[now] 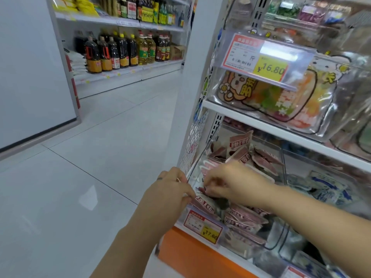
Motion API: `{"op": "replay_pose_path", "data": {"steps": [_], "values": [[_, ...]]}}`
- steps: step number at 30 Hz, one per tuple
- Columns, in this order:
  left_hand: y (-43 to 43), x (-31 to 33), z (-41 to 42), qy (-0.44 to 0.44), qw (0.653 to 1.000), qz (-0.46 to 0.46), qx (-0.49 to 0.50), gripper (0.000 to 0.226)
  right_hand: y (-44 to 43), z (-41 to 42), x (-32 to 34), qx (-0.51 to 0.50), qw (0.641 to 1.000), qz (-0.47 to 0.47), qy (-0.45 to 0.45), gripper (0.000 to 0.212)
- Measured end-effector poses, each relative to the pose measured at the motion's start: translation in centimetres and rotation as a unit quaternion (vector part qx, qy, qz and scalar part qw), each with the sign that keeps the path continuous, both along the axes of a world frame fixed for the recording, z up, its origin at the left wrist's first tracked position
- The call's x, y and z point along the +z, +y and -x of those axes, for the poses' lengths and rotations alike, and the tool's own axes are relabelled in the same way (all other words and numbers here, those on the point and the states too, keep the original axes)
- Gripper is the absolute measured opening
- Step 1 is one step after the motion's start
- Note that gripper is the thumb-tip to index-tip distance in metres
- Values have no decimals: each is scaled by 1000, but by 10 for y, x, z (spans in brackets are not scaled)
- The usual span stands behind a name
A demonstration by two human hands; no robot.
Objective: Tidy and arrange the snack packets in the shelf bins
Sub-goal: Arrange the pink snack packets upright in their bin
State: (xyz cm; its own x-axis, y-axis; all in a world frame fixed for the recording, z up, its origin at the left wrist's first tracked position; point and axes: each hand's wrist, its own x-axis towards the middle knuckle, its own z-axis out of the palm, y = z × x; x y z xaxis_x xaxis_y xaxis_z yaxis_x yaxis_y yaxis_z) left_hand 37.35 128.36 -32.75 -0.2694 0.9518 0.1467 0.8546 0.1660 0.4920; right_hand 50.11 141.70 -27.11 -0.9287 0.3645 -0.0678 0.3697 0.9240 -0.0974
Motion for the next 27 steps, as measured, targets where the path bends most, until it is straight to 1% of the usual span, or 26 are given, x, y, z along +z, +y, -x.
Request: {"op": "replay_pose_path", "data": {"steps": [2, 3, 7, 9, 11, 16, 20, 21, 23, 26, 27], "values": [[0, 0, 1, -13, 1000, 9, 2, 23, -6, 1, -2, 34, 994, 58, -91, 29], [0, 1, 0, -15, 1000, 13, 3, 22, -4, 2, -5, 45, 988, 60, -132, 34], [0, 5, 0, -16, 1000, 24, 1, 21, 9, 20, -12, 52, 971, 23, -233, 70], [1, 6, -1, -13, 999, 35, 0, 22, 9, 29, -11, 72, 959, -17, -274, 78], [1, 5, 0, -9, 999, 39, 0, 22, 7, 34, -11, 89, 949, -45, -301, 77], [2, 4, 2, -11, 999, 36, -8, 22, 10, 34, -16, 94, 936, -33, -337, 76], [0, 4, 4, -13, 999, 35, -9, 21, 8, 31, -18, 105, 930, -21, -350, 89], [0, 4, 4, -16, 999, 33, -8, 21, 8, 30, -19, 114, 931, -21, -345, 90], [-1, 4, 4, -24, 999, 30, -6, 19, 10, 26, -18, 121, 939, -20, -321, 85], [-1, 4, 5, -31, 999, 28, -7, 18, 16, 17, -9, 71, 961, 29, -267, 76], [-1, 4, 5, -30, 999, 28, -7, 18, 19, 13, -9, 50, 968, 36, -242, 69]]}}
